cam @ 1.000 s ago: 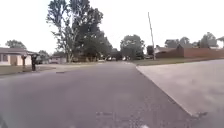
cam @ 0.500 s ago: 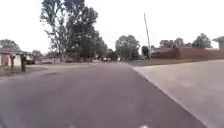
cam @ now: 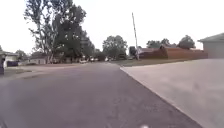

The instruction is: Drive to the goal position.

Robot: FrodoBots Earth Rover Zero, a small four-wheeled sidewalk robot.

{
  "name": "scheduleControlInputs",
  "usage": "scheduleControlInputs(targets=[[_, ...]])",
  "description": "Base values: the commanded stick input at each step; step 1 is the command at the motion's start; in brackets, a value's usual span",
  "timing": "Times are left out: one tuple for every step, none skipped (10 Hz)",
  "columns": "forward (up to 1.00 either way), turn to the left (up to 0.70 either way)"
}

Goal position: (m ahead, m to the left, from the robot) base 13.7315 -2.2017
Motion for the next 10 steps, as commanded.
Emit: scheduleControlInputs(targets=[[1.0, 0.0], [1.0, 0.0], [1.0, 0.0], [1.0, 0.0], [1.0, 0.0], [1.0, 0.0], [1.0, 0.0], [1.0, 0.0], [1.0, 0.0], [1.0, 0.01]])
